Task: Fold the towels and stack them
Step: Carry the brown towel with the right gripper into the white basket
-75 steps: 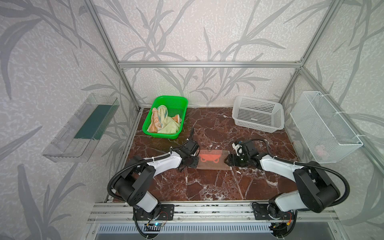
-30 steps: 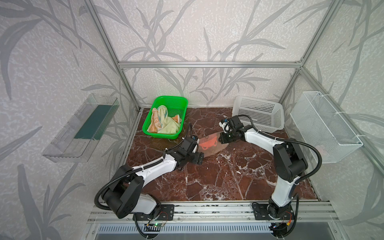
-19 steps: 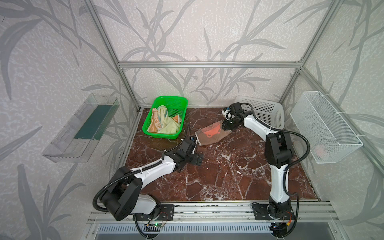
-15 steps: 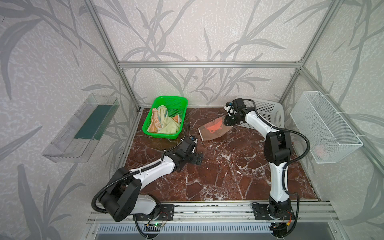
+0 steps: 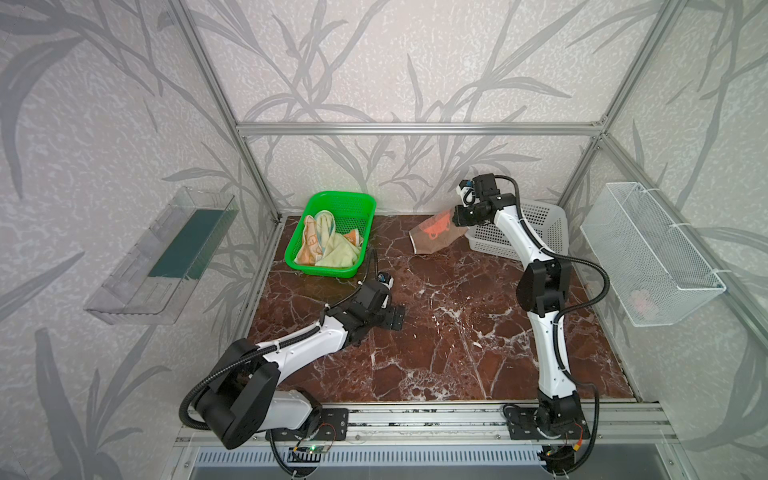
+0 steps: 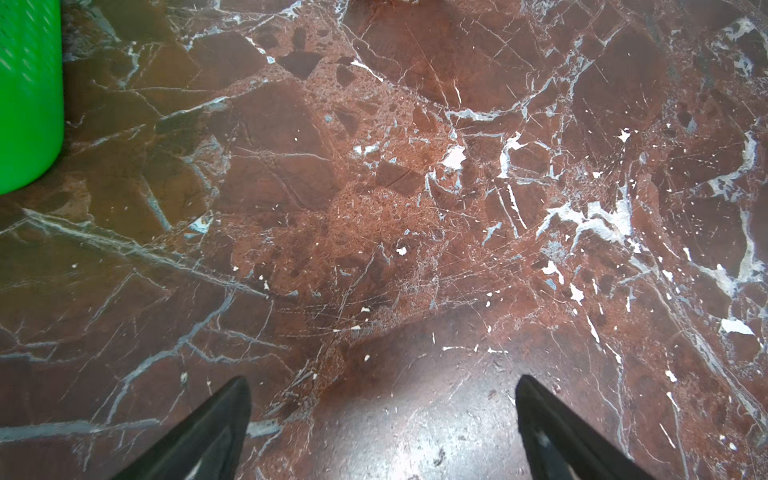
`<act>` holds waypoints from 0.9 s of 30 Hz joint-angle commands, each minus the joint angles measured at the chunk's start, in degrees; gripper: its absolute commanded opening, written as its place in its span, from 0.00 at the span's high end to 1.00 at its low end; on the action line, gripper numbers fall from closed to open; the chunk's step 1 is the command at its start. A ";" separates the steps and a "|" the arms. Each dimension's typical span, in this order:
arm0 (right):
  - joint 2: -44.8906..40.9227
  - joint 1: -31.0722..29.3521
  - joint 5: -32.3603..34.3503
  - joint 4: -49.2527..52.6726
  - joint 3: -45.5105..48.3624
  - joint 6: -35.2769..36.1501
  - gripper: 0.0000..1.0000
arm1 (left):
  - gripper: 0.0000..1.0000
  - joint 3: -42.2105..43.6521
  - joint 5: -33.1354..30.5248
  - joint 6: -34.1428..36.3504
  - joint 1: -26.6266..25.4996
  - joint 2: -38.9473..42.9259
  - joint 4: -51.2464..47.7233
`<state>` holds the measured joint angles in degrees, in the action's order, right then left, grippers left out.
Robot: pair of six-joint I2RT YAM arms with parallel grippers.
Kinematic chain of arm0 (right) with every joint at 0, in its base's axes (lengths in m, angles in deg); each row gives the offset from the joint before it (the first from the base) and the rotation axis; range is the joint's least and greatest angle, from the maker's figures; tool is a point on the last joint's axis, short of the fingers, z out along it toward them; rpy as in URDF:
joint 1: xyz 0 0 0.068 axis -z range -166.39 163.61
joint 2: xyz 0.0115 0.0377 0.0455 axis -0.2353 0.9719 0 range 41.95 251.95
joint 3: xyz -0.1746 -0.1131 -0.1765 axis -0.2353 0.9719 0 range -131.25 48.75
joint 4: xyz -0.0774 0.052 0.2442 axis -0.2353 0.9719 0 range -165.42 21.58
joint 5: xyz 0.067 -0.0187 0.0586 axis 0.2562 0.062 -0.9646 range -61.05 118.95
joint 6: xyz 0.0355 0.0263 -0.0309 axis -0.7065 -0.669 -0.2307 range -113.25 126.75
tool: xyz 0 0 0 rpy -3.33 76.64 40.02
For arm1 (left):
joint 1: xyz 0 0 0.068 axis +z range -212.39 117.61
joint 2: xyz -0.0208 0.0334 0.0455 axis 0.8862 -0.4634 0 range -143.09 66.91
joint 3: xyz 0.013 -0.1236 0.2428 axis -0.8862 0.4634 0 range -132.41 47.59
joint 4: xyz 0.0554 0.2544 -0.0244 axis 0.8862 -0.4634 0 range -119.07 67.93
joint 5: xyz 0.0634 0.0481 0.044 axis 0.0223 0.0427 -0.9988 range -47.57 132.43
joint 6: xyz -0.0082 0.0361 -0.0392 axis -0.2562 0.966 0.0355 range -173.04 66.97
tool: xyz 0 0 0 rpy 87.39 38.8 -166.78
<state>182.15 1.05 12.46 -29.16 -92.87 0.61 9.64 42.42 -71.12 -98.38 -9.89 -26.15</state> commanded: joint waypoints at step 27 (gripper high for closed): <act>-4.09 9.95 -4.10 1.97 -6.68 2.18 1.00 | 0.03 -1.99 1.50 -1.58 -0.05 -3.00 1.36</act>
<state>182.94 9.92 8.94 -24.96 -99.36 2.23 9.31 43.86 -71.30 -98.40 -12.20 -25.82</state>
